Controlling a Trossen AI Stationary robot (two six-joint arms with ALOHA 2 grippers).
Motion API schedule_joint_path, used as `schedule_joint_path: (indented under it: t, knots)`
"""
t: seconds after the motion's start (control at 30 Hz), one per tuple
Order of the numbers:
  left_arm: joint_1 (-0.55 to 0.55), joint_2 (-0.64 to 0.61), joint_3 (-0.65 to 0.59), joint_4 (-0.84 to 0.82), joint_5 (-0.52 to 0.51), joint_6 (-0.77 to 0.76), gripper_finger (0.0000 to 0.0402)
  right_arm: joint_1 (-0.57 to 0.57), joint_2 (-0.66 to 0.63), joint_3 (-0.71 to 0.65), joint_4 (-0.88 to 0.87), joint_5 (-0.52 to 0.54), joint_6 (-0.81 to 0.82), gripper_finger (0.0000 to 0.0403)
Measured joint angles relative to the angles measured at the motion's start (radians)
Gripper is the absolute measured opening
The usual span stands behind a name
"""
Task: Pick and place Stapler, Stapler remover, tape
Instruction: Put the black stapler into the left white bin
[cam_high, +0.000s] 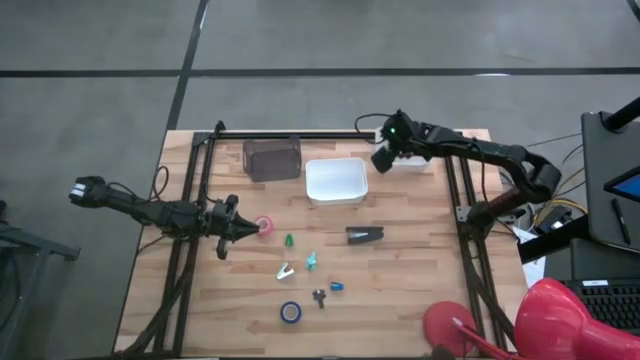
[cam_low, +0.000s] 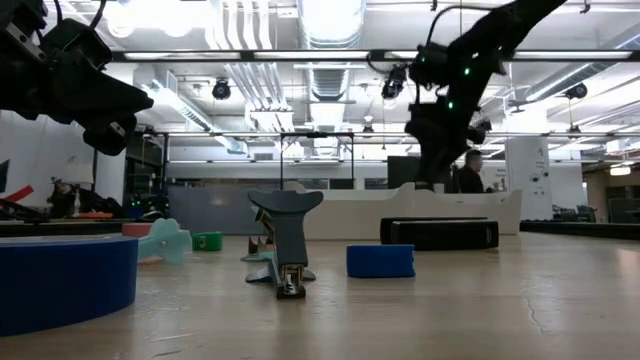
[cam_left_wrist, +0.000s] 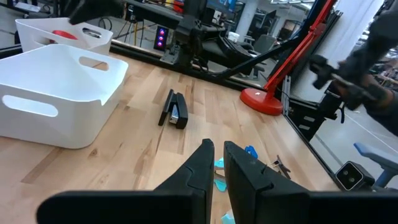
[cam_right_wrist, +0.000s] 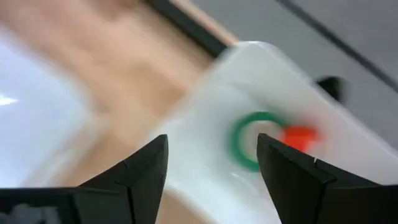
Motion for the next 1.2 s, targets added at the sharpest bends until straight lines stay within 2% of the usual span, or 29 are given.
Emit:
schedule_joint_path:
  t: [0.07, 0.33, 0.43, 0.6, 0.83, 1.2]
  knots:
    - [0.000, 0.000, 0.000, 0.000, 0.000, 0.000, 0.0039, 0.054, -0.027, -0.009, 0.000, -0.036, -0.007, 0.0237]
    - [0.000, 0.000, 0.000, 0.000, 0.000, 0.000, 0.0039, 0.339, -0.109, -0.037, 0.005, -0.048, -0.065, 0.0226]
    - [0.000, 0.000, 0.000, 0.000, 0.000, 0.000, 0.0039, 0.438, -0.117, -0.058, 0.003, -0.089, -0.079, 0.0226]
    - [0.000, 0.000, 0.000, 0.000, 0.000, 0.000, 0.0039, 0.566, -0.109, -0.083, 0.006, -0.089, -0.101, 0.0225]
    - [0.000, 0.000, 0.000, 0.000, 0.000, 0.000, 0.0039, 0.644, -0.014, -0.092, 0.039, -0.075, -0.091, 0.0224]
    - [0.000, 0.000, 0.000, 0.000, 0.000, 0.000, 0.0039, 0.645, 0.149, -0.092, 0.077, -0.047, -0.096, 0.0224]
